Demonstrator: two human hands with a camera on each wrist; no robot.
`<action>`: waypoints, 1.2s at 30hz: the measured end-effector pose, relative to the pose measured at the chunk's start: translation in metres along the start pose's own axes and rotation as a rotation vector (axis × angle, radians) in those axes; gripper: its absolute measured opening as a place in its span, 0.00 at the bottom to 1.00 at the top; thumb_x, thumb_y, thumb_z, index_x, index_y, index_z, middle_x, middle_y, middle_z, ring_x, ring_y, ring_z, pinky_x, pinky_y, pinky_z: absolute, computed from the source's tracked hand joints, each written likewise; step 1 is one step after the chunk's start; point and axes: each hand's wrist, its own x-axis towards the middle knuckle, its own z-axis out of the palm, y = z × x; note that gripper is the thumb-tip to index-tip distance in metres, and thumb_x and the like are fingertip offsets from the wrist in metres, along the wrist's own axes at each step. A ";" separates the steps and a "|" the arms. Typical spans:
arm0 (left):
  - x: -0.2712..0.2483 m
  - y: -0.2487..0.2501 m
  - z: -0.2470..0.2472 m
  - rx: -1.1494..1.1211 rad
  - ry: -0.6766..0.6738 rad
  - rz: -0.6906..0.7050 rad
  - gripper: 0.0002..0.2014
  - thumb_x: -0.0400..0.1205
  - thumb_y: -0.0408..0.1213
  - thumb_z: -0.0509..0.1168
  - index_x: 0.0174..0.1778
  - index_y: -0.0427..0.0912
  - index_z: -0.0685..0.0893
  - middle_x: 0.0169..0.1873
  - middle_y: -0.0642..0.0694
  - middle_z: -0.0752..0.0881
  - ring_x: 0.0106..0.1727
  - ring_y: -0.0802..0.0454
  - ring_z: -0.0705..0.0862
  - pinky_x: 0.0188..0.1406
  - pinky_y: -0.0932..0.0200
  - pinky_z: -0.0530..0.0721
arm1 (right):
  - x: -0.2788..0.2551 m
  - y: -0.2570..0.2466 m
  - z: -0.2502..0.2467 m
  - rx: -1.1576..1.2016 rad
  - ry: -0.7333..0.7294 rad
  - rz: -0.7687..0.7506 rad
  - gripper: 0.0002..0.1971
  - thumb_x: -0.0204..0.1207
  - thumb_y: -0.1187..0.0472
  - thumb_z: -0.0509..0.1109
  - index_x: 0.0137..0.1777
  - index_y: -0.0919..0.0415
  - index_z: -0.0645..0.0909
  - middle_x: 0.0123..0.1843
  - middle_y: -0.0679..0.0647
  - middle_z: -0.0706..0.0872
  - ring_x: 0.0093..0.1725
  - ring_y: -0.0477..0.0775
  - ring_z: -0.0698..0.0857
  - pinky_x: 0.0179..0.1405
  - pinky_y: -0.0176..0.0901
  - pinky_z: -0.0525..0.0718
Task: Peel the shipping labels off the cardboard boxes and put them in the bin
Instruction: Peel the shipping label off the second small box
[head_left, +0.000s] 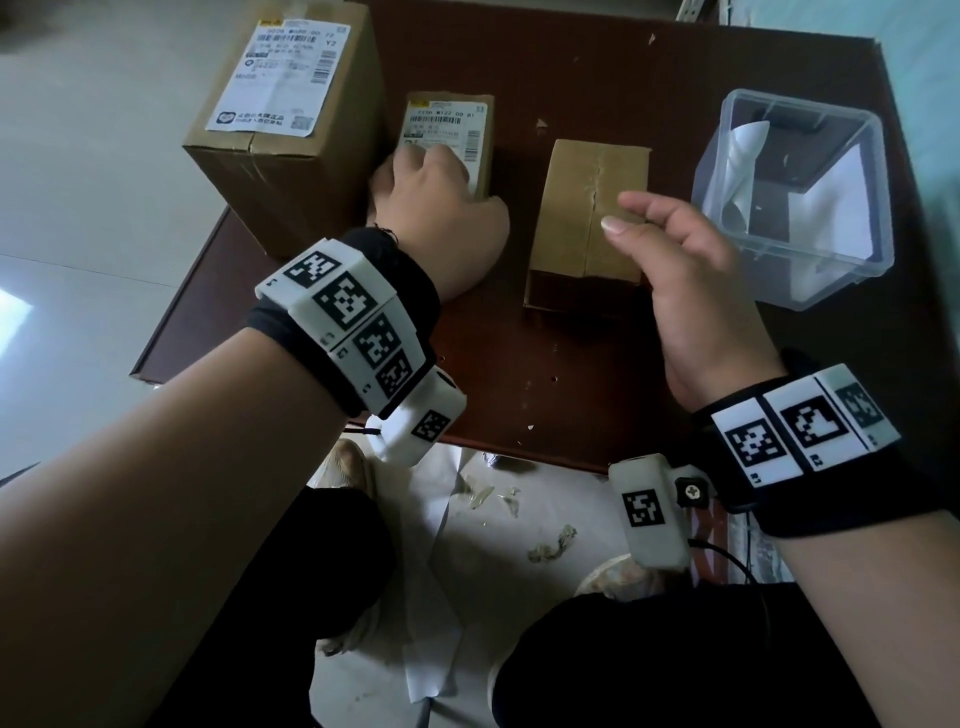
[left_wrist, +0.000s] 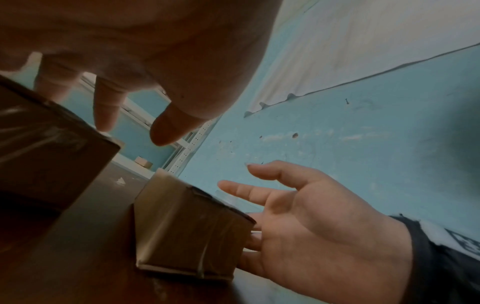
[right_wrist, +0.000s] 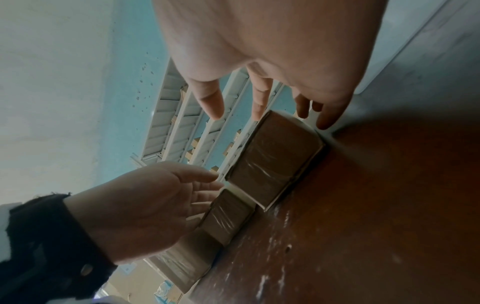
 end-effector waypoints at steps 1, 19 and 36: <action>-0.003 -0.001 0.001 -0.001 0.009 0.006 0.23 0.84 0.49 0.62 0.73 0.45 0.74 0.79 0.45 0.66 0.84 0.40 0.58 0.83 0.41 0.63 | -0.001 -0.001 0.000 -0.001 -0.001 -0.007 0.23 0.74 0.41 0.76 0.69 0.44 0.87 0.72 0.46 0.88 0.78 0.48 0.82 0.84 0.58 0.76; -0.045 -0.031 0.003 0.036 0.117 0.189 0.21 0.83 0.50 0.67 0.65 0.41 0.75 0.70 0.43 0.72 0.80 0.39 0.63 0.76 0.52 0.65 | -0.025 -0.049 0.028 -0.058 0.131 -0.194 0.11 0.82 0.55 0.74 0.63 0.50 0.88 0.57 0.44 0.92 0.57 0.36 0.90 0.59 0.35 0.88; -0.028 -0.055 -0.005 -0.367 0.029 0.108 0.26 0.82 0.34 0.64 0.76 0.39 0.67 0.72 0.40 0.77 0.71 0.40 0.80 0.69 0.40 0.83 | -0.027 -0.057 0.106 0.135 -0.111 0.057 0.12 0.85 0.70 0.71 0.65 0.59 0.86 0.57 0.52 0.93 0.56 0.47 0.93 0.60 0.42 0.93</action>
